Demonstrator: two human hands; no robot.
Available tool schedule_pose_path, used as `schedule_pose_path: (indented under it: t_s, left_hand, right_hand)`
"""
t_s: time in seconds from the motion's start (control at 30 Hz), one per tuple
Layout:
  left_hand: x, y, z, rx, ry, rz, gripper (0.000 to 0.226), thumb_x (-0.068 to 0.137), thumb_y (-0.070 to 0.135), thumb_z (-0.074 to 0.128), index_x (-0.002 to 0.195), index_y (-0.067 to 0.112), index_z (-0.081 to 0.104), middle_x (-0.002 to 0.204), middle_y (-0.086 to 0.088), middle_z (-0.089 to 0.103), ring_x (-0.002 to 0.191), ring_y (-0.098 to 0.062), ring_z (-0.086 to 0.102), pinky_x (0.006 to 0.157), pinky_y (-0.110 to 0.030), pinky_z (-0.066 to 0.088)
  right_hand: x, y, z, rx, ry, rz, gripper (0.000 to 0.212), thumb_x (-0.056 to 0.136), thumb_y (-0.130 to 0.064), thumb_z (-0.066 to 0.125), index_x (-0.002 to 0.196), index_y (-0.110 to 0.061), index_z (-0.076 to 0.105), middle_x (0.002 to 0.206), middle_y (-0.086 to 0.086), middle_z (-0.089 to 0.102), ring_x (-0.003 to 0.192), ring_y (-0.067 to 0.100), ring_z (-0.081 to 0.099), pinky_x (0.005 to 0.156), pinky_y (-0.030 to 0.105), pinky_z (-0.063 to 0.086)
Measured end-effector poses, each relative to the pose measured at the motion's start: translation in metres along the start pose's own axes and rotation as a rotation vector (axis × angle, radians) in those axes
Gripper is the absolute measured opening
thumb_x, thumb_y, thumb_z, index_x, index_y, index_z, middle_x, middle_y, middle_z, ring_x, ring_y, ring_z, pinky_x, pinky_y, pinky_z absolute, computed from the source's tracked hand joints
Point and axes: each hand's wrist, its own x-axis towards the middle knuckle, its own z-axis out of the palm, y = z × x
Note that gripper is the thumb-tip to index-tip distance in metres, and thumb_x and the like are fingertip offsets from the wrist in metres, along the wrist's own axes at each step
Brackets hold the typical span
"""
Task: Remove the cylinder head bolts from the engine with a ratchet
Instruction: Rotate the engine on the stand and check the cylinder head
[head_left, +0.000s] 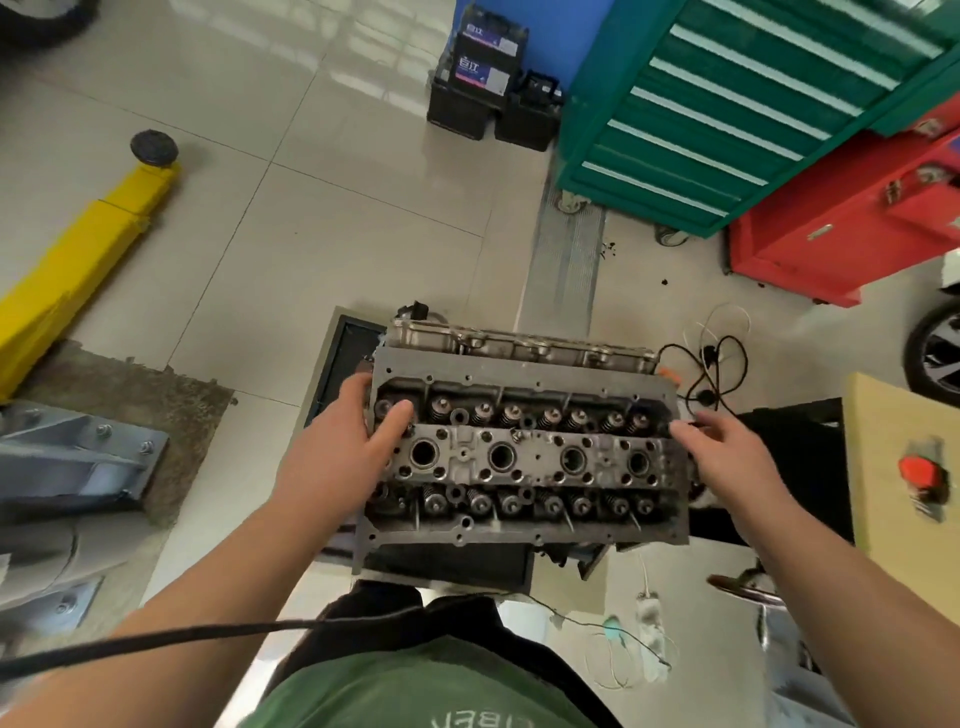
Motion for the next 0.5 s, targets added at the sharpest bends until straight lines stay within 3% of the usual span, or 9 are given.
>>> schedule_pose_path:
  t_s: [0.1, 0.17, 0.33, 0.4, 0.5]
  left_hand:
    - [0.011, 0.014, -0.008, 0.235, -0.007, -0.009, 0.044, 0.101, 0.064, 0.039, 0.123, 0.026, 0.042, 0.079, 0.007, 0.063, 0.068, -0.016, 0.063, 0.061, -0.038, 0.056]
    - [0.022, 0.024, -0.014, 0.348, -0.044, -0.047, 0.038, 0.098, 0.058, 0.046, 0.113, 0.022, 0.045, 0.08, 0.001, 0.062, 0.069, -0.02, 0.061, 0.061, -0.038, 0.054]
    - [0.042, 0.037, -0.022, 0.411, -0.173, -0.13, 0.042, 0.095, 0.048, 0.061, 0.116, 0.016, 0.046, 0.087, -0.003, 0.065, 0.073, -0.023, 0.068, 0.064, -0.04, 0.062]
    - [0.042, 0.032, -0.024, 0.362, -0.173, -0.144, 0.042, 0.091, 0.049, 0.063, 0.116, 0.021, 0.044, 0.086, -0.003, 0.068, 0.071, -0.023, 0.07, 0.063, -0.042, 0.064]
    - [0.034, 0.023, -0.022, 0.11, -0.165, -0.161, 0.045, 0.08, 0.055, 0.062, 0.118, 0.044, 0.04, 0.085, 0.003, 0.074, 0.067, -0.017, 0.075, 0.062, -0.041, 0.064]
  right_hand:
    - [0.016, -0.002, 0.008, -0.064, -0.132, -0.032, 0.046, 0.088, -0.055, 0.066, 0.128, -0.033, 0.064, 0.108, -0.01, 0.07, 0.098, 0.014, 0.065, 0.079, 0.038, 0.054]
    - [0.024, -0.007, 0.01, -0.131, -0.153, -0.062, 0.04, 0.084, -0.058, 0.064, 0.117, -0.035, 0.068, 0.097, -0.012, 0.07, 0.088, 0.01, 0.064, 0.066, 0.029, 0.047]
    - [0.041, -0.014, 0.009, -0.452, -0.166, -0.2, 0.033, 0.087, -0.059, 0.049, 0.105, -0.033, 0.061, 0.087, -0.007, 0.068, 0.08, 0.013, 0.063, 0.063, 0.031, 0.047]
    - [0.044, -0.013, 0.01, -0.506, -0.163, -0.253, 0.032, 0.091, -0.056, 0.045, 0.107, -0.032, 0.058, 0.087, -0.008, 0.065, 0.079, 0.011, 0.061, 0.061, 0.031, 0.046]
    - [0.044, -0.006, 0.01, -0.557, -0.135, -0.31, 0.037, 0.092, -0.058, 0.036, 0.11, -0.029, 0.05, 0.089, -0.006, 0.061, 0.079, 0.014, 0.058, 0.064, 0.035, 0.048]
